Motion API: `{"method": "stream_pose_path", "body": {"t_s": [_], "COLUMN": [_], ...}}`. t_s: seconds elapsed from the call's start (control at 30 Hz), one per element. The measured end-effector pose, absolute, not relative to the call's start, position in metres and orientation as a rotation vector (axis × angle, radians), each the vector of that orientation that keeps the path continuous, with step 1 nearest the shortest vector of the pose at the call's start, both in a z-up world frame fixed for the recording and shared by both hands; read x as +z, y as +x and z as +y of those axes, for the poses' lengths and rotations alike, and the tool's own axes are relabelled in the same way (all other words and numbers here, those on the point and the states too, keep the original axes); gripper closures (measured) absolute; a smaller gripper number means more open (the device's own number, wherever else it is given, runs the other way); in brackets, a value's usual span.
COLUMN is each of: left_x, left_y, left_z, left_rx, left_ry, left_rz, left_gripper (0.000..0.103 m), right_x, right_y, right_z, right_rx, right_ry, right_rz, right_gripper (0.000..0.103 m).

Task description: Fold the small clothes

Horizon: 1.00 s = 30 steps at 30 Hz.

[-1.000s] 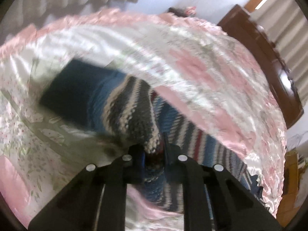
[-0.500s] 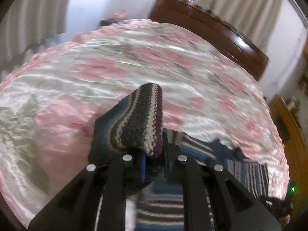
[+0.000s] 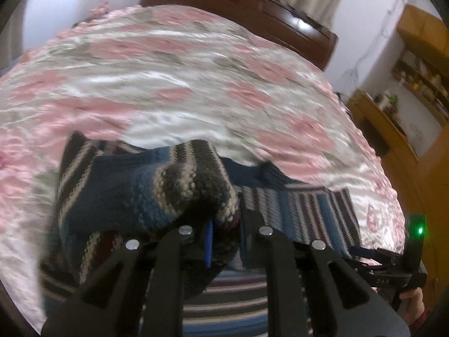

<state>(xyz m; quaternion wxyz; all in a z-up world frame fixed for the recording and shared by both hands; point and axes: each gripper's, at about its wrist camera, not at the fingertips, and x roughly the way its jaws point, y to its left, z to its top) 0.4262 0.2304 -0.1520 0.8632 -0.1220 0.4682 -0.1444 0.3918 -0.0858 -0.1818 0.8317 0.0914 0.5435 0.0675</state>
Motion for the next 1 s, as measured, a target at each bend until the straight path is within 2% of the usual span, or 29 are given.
{"method": "stream_pose_path", "body": {"t_s": [0.2, 0.4, 0.5, 0.57, 0.63, 0.83, 1.0], "left_x": [-0.196, -0.240, -0.235, -0.225, -0.214, -0.181, -0.196], "left_y": [0.429, 0.428, 0.425, 0.417, 0.406, 0.390, 0.420], "left_z": [0.187, 0.188, 0.192, 0.200, 0.210, 0.277, 0.335], "left_rx": [-0.325, -0.345, -0.373, -0.394, -0.408, -0.311, -0.134], "left_ry": [-0.262, -0.265, -0.267, -0.285, -0.278, -0.204, -0.248], "left_rz": [1.083, 1.221, 1.229, 1.230, 1.221, 1.174, 1.250], "left_gripper": [0.089, 0.080, 0.074, 0.061, 0.056, 0.053, 0.054], "right_x": [-0.192, -0.204, -0.204, -0.202, -0.198, -0.172, -0.155], "right_y": [0.393, 0.398, 0.397, 0.397, 0.397, 0.403, 0.419], "right_z": [-0.098, -0.093, -0.087, -0.087, -0.087, -0.064, -0.003], "right_rx": [0.139, 0.124, 0.114, 0.109, 0.112, 0.191, 0.291], "right_ry": [0.213, 0.186, 0.158, 0.157, 0.180, 0.231, 0.129], "right_rz": [1.170, 1.191, 1.190, 1.190, 1.187, 1.170, 1.147], "right_gripper": [0.020, 0.018, 0.016, 0.016, 0.017, 0.019, 0.021]}}
